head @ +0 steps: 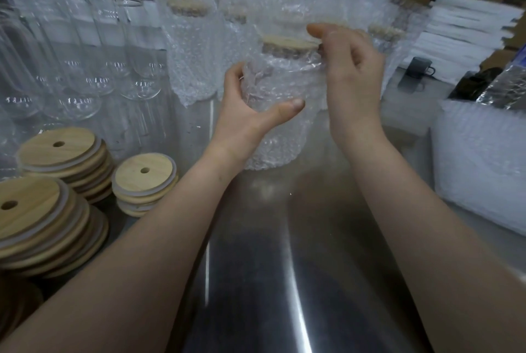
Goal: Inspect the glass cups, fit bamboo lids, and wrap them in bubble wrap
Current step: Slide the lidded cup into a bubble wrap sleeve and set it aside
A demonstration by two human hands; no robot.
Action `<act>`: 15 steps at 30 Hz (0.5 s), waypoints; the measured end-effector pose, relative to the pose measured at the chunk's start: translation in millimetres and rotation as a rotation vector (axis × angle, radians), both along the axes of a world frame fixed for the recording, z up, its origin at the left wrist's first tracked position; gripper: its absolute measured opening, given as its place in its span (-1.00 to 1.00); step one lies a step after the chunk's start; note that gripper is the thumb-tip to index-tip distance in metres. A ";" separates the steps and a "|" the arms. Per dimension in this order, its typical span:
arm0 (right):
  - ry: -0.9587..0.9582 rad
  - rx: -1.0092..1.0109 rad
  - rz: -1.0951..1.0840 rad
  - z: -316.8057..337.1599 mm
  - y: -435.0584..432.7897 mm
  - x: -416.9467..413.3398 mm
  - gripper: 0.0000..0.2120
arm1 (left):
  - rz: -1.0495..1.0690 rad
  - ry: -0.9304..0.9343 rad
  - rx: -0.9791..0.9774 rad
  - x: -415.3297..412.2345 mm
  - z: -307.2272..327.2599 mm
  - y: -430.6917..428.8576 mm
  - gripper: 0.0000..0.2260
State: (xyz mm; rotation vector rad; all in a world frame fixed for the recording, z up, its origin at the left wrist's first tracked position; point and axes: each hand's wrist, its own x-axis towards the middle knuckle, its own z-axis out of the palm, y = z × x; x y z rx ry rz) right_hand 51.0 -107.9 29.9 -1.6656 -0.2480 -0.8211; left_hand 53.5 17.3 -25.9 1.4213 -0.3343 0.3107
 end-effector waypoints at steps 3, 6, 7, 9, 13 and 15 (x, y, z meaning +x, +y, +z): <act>0.010 0.261 0.102 4.4 -4.5 2.3 -0.74 | -0.036 -0.030 -0.029 -1.5 3.0 2.8 -0.46; -0.039 0.506 0.278 7.4 -9.7 4.2 -0.74 | -0.028 -0.035 -0.056 -2.8 4.3 3.8 -0.62; -0.046 0.537 0.303 7.6 -10.9 5.0 -0.75 | -0.019 -0.034 -0.067 -3.1 5.2 3.6 -0.66; -0.030 0.510 0.290 6.1 -12.0 6.3 -0.72 | -0.012 -0.028 -0.122 -1.8 6.8 3.3 -0.76; 0.137 0.373 0.373 0.1 -13.4 10.4 -0.61 | -0.040 -0.030 -0.242 -1.0 10.9 4.1 -0.79; 0.231 0.303 0.472 -1.1 -11.7 11.2 -0.73 | -0.026 -0.010 -0.273 -0.8 12.7 3.6 -0.81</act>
